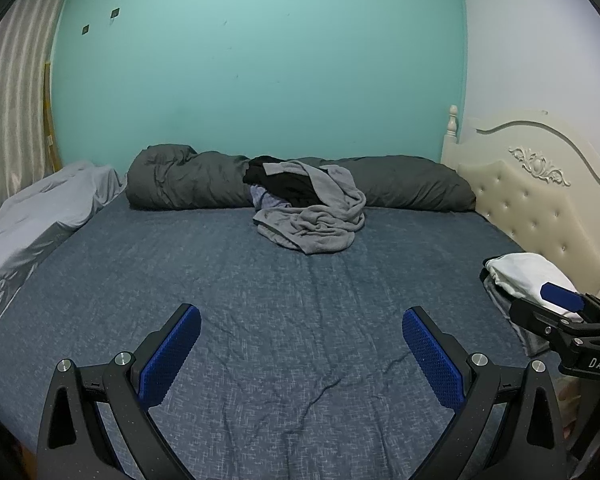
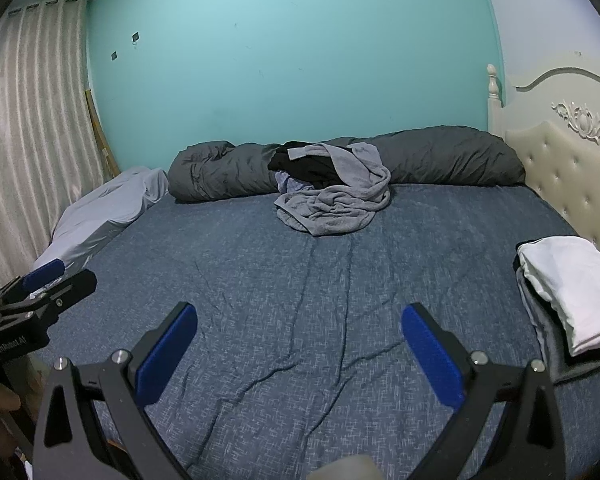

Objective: Fold clothes

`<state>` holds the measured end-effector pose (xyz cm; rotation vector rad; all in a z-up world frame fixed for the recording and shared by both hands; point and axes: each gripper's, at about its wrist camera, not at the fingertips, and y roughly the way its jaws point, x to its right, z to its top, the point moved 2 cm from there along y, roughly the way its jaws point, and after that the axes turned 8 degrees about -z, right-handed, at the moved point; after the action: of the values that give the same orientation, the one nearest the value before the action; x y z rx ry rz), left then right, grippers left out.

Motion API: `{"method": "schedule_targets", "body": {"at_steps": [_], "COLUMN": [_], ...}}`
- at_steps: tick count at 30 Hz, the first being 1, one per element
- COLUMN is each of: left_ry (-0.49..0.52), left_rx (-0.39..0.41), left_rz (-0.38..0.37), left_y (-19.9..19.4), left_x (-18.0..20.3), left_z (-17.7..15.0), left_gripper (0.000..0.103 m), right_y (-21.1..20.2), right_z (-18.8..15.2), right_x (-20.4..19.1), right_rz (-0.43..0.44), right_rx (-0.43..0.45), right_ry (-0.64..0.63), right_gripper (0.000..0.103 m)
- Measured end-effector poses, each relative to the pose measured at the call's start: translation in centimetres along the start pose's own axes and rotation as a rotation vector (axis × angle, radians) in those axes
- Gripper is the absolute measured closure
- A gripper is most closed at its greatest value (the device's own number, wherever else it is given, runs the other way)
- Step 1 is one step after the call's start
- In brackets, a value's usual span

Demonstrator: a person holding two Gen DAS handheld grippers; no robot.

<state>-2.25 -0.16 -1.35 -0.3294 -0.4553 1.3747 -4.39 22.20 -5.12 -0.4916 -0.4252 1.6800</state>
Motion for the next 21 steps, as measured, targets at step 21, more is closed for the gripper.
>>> {"method": "schedule_targets", "body": {"at_steps": [21], "left_ry": [0.001], "left_rx": [0.01], "left_rz": [0.0], "left_y": [-0.13], "left_x": [0.0], "left_z": [-0.55], "left_gripper": [0.0], "right_y": [-0.08], "right_z": [0.15], "right_x": [0.3], "right_rz": [-0.005], "right_rx": [-0.006], "right_ry": [0.01], "right_gripper": [0.0]}}
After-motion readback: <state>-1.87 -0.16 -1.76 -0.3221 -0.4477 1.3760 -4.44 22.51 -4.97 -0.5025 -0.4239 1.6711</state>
